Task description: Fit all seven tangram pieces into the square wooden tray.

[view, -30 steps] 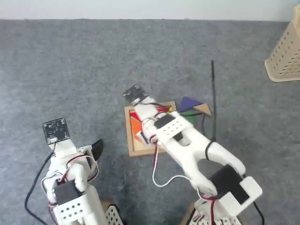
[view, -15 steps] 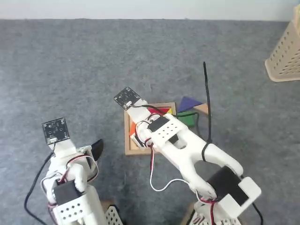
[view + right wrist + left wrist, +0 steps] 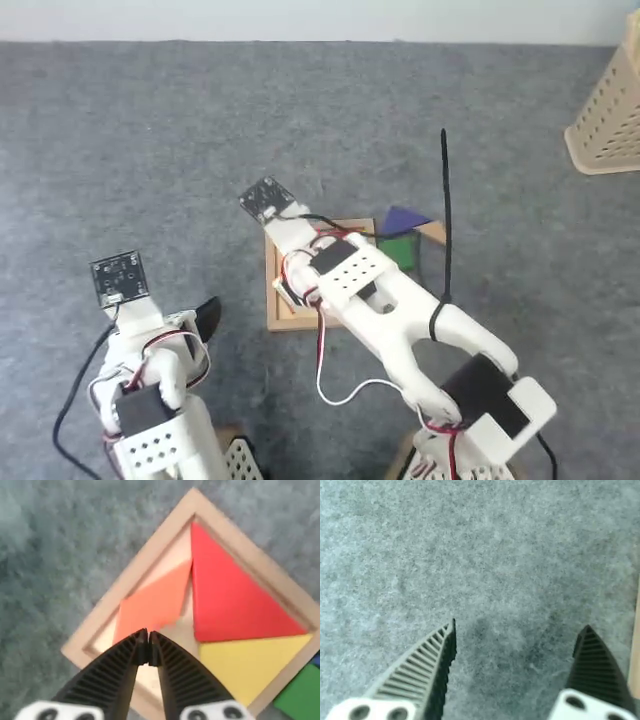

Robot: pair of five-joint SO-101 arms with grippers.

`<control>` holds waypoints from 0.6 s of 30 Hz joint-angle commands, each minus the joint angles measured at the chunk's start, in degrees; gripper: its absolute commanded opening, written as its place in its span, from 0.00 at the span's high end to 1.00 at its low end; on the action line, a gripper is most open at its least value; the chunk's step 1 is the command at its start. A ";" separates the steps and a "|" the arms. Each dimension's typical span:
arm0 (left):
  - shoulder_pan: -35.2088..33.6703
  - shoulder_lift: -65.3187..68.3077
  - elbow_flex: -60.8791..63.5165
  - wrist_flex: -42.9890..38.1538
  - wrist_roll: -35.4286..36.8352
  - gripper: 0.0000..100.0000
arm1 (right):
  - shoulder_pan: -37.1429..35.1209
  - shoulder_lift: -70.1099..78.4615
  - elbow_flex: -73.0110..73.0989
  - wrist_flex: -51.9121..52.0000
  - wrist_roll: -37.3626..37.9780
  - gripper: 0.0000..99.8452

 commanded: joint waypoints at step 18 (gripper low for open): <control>0.09 -0.70 -0.75 -0.09 -0.09 0.65 | -0.48 19.91 -20.48 5.14 2.37 0.99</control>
